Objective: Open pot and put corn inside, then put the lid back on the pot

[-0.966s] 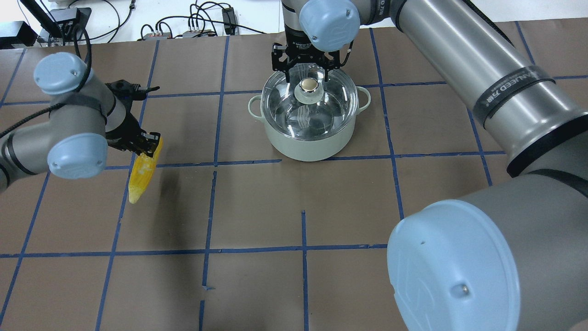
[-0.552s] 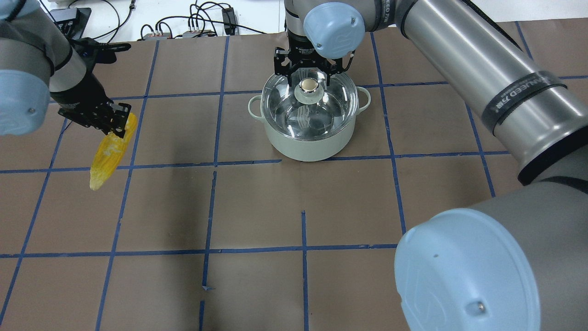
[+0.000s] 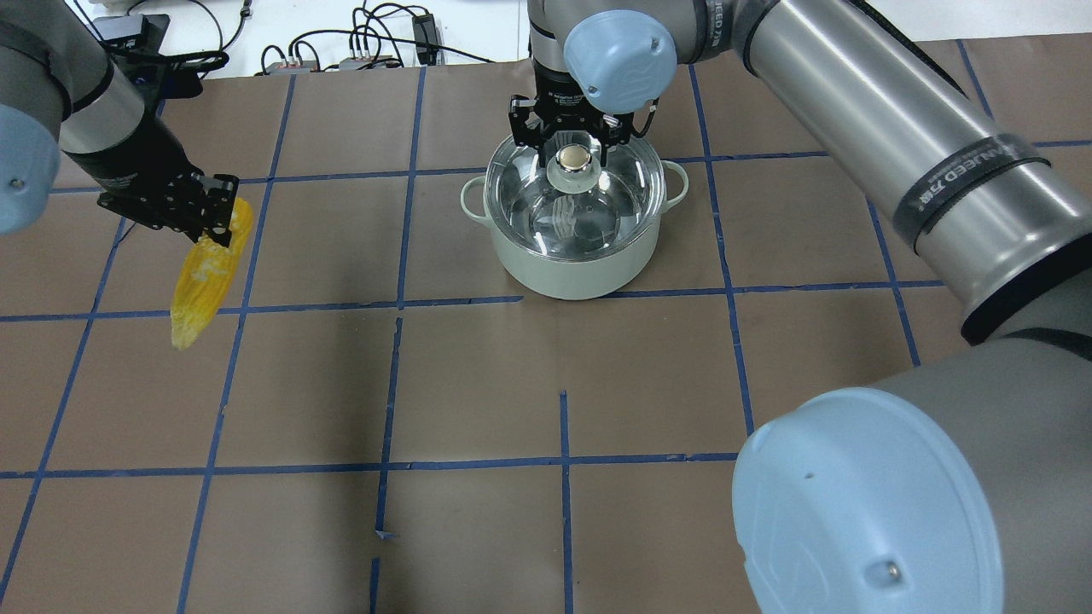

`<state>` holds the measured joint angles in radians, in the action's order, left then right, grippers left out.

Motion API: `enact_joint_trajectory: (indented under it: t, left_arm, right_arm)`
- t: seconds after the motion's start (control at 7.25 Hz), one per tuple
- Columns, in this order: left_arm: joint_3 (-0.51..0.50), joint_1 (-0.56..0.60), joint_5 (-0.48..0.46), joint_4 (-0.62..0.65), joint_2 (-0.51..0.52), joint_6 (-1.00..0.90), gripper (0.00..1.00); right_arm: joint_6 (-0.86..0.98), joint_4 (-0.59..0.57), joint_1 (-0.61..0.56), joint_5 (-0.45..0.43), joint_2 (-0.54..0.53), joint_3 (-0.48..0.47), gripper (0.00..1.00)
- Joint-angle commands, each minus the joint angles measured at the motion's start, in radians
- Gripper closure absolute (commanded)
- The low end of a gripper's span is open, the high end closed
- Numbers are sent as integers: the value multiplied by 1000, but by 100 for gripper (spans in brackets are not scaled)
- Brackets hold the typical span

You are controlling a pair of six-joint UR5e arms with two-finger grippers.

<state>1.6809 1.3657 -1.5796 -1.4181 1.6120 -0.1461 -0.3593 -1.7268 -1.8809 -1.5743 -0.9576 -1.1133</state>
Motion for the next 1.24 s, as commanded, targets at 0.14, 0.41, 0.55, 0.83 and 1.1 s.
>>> enact_joint_trajectory:
  t: [0.14, 0.41, 0.55, 0.83, 1.1]
  left_arm:
    - [2, 108, 1, 1, 5, 136, 91]
    - [-6, 139, 1, 24, 55, 183, 91]
    - [-9, 141, 9, 24, 55, 186, 91]
    - [-9, 142, 3, 22, 37, 188, 89]
    - [-20, 168, 10, 77, 63, 314, 89]
  right_arm:
    - [14, 1, 3, 0, -3, 6, 77]
    - [22, 22, 6, -15, -27, 33, 85]
    - [40, 23, 19, -13, -49, 52, 85]
    - [248, 96, 177, -3, -94, 52, 85]
    - [391, 108, 316, -4, -112, 44, 85]
